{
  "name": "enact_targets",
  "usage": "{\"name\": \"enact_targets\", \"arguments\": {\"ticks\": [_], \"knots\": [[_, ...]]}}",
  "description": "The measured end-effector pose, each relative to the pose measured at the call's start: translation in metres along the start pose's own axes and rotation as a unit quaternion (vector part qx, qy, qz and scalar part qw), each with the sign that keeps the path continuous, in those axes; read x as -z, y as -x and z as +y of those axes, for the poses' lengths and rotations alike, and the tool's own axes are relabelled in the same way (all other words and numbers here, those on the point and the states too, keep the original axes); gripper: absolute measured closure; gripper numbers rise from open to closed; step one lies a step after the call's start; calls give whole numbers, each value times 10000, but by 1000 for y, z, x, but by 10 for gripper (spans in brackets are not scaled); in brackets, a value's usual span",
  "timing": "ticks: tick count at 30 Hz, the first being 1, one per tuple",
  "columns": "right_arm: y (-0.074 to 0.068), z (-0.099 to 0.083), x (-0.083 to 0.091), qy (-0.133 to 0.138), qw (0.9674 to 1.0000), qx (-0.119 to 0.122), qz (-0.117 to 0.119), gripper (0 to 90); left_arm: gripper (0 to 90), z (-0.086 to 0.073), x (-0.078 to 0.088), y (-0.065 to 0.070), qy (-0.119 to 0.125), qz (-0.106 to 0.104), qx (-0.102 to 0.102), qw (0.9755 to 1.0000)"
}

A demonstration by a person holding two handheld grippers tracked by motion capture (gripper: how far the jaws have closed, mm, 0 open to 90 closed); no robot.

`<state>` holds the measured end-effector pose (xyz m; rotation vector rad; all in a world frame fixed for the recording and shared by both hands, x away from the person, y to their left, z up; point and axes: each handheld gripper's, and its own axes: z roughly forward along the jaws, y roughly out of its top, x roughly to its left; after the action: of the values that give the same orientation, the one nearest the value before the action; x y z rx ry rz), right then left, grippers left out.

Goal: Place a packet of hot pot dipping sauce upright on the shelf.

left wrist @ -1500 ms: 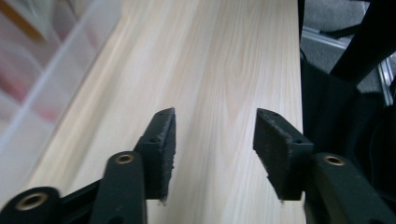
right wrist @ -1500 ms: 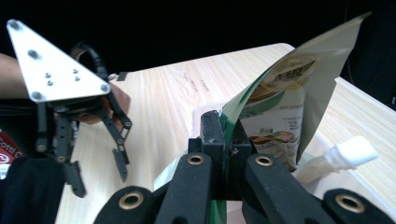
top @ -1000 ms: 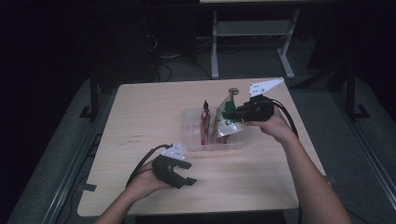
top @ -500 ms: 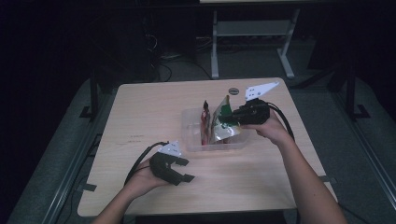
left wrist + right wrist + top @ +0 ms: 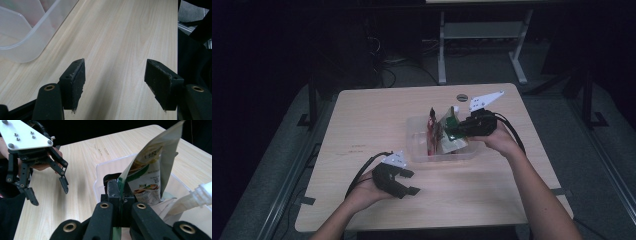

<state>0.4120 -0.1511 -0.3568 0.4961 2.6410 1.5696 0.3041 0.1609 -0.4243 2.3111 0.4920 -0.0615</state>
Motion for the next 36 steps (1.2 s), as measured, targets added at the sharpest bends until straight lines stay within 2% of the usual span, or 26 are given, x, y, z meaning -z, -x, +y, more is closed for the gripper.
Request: {"name": "enact_targets", "arguments": {"ticks": [8,12,15,22,28,31,33,36], "knots": [[2,-3,-4,53,9999,-62,-107,897,328,0,-1,-1,-36,-15,-30,10000],[4,-1,-6,84,9996,-85,-247,887,328,0,-1,-1,-76,-17,-78,9999],[4,0,-8,103,9993,-85,-351,861,328,0,-1,-1,-64,-21,-63,10000],[3,1,-8,119,9989,-90,-435,815,328,0,-1,-1,-66,-26,-64,10000],[1,3,-3,163,9982,-125,-563,689,328,0,-2,-1,-24,-57,-4,10000],[-2,5,-1,202,9980,-217,-565,554,328,0,-2,-1,-19,-62,-17,10000],[-6,6,0,203,9974,-229,-647,441,328,0,-2,-1,-27,-58,-22,10000],[-10,8,4,272,9967,-241,-723,333,327,0,-1,0,-45,-36,-15,10000]]}}
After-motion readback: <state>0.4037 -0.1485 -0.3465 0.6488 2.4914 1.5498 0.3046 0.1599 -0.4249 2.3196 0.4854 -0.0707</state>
